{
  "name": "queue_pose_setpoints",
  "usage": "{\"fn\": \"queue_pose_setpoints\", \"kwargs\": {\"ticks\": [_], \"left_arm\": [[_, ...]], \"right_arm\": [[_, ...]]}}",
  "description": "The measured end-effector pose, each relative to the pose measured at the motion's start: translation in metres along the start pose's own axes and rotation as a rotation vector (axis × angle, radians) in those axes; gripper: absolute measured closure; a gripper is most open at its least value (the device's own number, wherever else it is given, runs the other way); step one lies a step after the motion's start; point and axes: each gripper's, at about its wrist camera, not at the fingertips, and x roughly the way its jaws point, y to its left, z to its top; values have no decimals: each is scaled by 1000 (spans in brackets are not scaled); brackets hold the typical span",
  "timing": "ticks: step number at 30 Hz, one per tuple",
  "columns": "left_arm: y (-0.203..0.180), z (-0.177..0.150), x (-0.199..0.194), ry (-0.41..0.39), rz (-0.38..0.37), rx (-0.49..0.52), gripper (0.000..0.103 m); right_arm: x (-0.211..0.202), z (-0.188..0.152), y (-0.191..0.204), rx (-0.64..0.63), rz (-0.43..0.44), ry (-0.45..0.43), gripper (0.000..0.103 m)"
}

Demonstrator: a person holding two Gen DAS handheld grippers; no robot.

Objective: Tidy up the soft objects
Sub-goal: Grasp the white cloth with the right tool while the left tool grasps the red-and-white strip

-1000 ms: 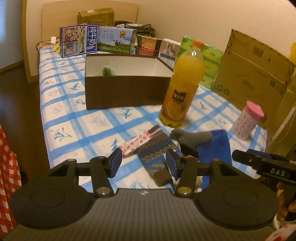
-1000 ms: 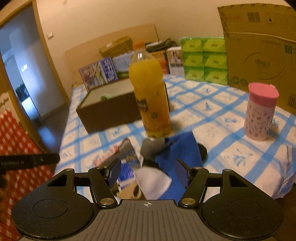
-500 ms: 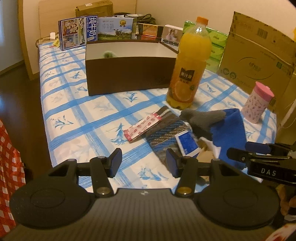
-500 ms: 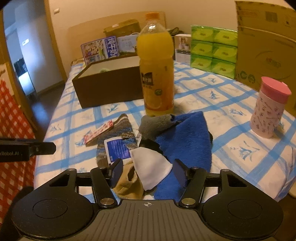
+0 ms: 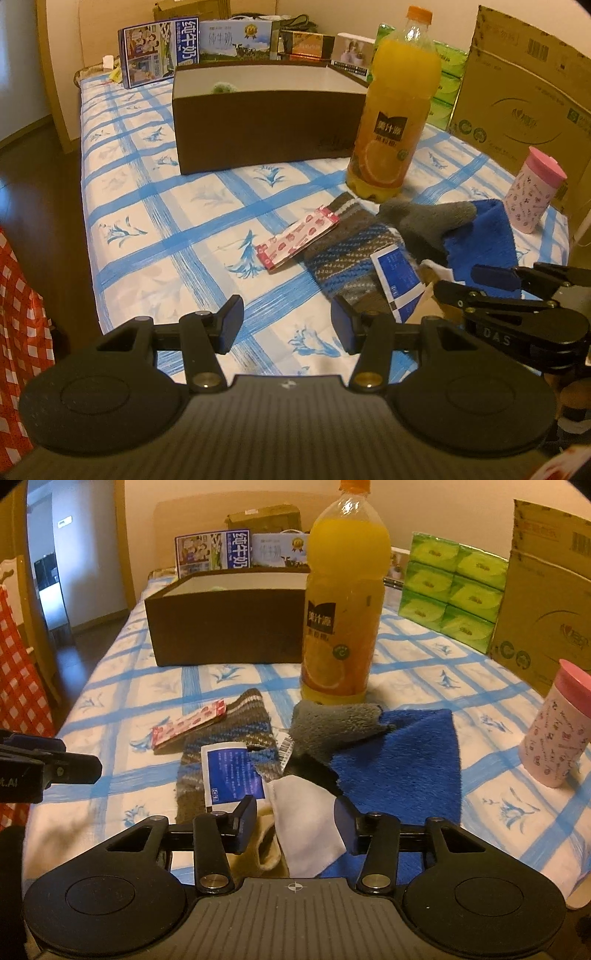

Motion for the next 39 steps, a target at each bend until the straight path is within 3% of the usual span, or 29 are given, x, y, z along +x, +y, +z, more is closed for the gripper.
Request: {"fn": "queue_pose_setpoints", "kwargs": {"ticks": [5, 8, 14, 18, 25, 39], "left_arm": [[0, -2, 10, 18, 4, 1, 54], [-2, -3, 15, 27, 6, 8, 54], [-4, -3, 23, 37, 6, 18, 54], [-7, -3, 26, 34, 6, 32, 55], [-7, -3, 28, 28, 13, 47, 55], [-9, 0, 33, 3, 23, 93, 55]], "right_arm": [[13, -1, 0, 2, -8, 9, 58], [16, -2, -4, 13, -10, 10, 66], [11, -1, -14, 51, 12, -10, 100], [1, 2, -23, 81, 50, -26, 101], [-6, 4, -51, 241, 119, -2, 101], [-41, 26, -58, 269, 173, -135, 101]]}}
